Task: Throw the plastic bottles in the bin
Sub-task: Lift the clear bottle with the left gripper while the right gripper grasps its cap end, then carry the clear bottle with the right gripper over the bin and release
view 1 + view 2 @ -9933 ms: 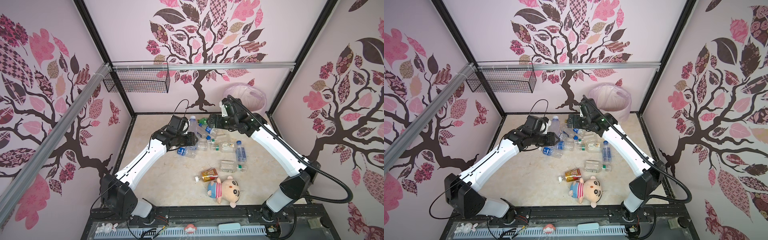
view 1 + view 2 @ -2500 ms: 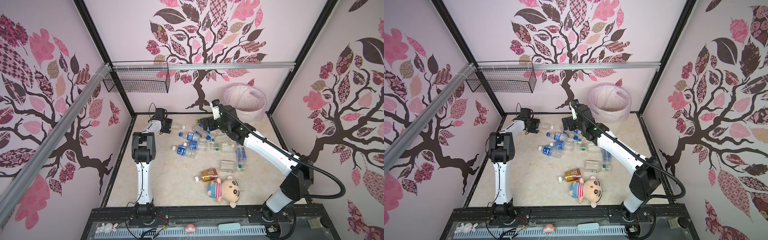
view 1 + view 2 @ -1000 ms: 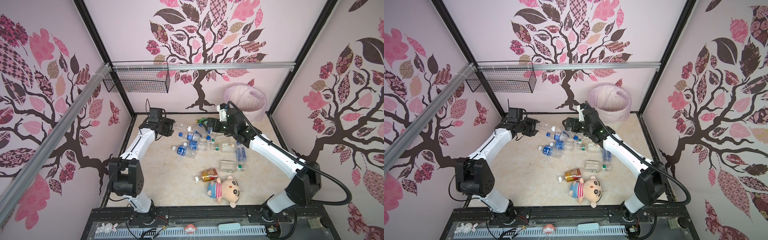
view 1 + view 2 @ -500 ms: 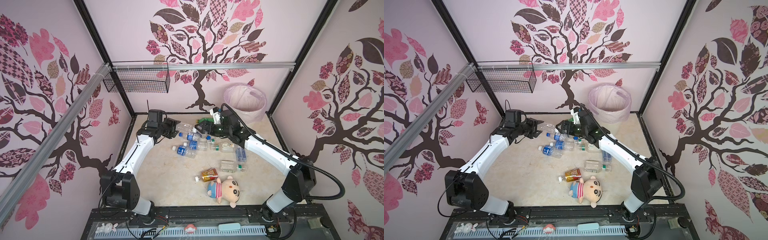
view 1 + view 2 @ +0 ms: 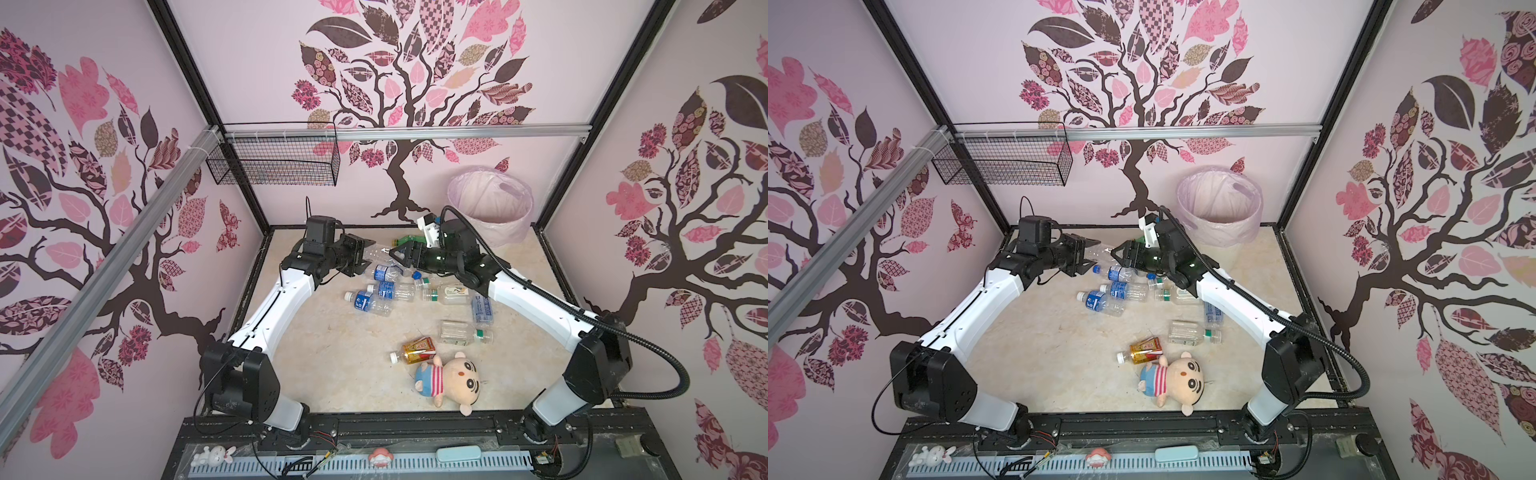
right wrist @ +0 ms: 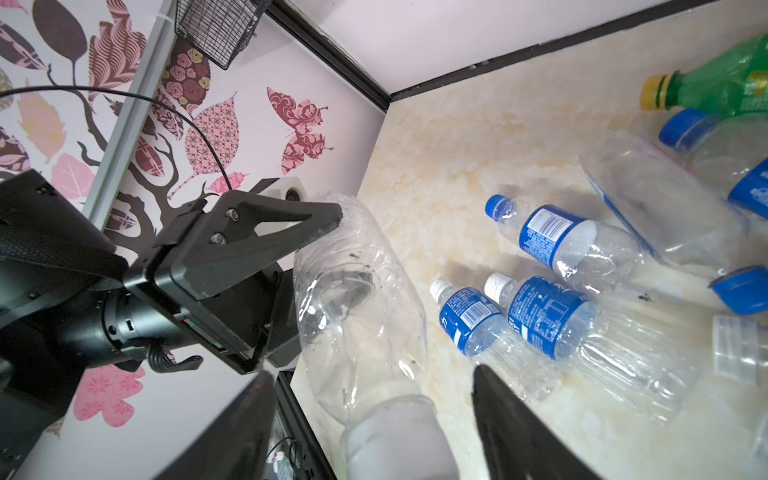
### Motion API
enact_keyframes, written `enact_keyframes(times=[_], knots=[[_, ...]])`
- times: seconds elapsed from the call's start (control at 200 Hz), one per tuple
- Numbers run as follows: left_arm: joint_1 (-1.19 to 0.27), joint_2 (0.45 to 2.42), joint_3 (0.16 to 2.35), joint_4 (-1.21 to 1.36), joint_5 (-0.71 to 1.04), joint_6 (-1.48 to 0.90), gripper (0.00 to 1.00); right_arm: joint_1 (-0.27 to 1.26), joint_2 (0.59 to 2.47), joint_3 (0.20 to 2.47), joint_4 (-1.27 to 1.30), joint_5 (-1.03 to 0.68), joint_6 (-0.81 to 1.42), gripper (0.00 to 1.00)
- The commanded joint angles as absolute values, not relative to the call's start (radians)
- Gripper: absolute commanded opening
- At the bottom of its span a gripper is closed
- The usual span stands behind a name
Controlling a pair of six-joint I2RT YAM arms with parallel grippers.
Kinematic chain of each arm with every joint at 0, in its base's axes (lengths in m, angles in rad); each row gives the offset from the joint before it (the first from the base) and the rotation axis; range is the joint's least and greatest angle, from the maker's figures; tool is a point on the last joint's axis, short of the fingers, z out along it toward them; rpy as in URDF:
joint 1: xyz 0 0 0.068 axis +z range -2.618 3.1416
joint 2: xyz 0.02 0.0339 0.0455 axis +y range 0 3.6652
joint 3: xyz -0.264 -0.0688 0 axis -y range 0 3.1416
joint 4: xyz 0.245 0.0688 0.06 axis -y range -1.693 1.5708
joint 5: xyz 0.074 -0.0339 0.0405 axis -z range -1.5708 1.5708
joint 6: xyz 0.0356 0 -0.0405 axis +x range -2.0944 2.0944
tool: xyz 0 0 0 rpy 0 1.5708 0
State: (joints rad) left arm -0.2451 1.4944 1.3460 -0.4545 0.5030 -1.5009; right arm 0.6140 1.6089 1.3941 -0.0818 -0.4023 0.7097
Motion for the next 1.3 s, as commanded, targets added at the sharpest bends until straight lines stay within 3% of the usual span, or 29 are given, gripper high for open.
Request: enact_keyframes(times=[0.0, 0.1, 0.24, 0.475, 0.64, 0.89, 1.025, 1.295], knots=[[-0.247, 1.439, 1.347, -0.447, 0.509, -1.514, 0.55, 0.614, 1.612, 1.382, -0.057, -0.427, 0.723, 0.63], [-0.246, 1.429, 1.329, -0.439, 0.509, -1.522, 0.56, 0.614, 1.609, 1.371, -0.049, -0.447, 0.726, 0.59], [-0.246, 1.429, 1.332, -0.433, 0.509, -1.52, 0.55, 0.614, 1.606, 1.353, -0.044, -0.449, 0.732, 0.4], [-0.245, 1.433, 1.338, -0.435, 0.504, -1.51, 0.56, 0.614, 1.599, 1.364, -0.052, -0.456, 0.727, 0.34], [-0.247, 1.442, 1.344, -0.417, 0.504, -1.521, 0.62, 0.613, 1.589, 1.375, -0.074, -0.45, 0.705, 0.3], [-0.246, 1.475, 1.452, -0.49, 0.49, -1.468, 0.8, 0.596, 1.594, 1.478, -0.24, -0.352, 0.643, 0.26], [-0.246, 1.491, 1.525, -0.543, 0.488, -1.434, 0.97, 0.564, 1.584, 1.536, -0.301, -0.321, 0.631, 0.24], [-0.245, 1.508, 1.677, -0.666, 0.451, -1.305, 0.97, 0.47, 1.511, 1.641, -0.384, -0.226, 0.609, 0.22]])
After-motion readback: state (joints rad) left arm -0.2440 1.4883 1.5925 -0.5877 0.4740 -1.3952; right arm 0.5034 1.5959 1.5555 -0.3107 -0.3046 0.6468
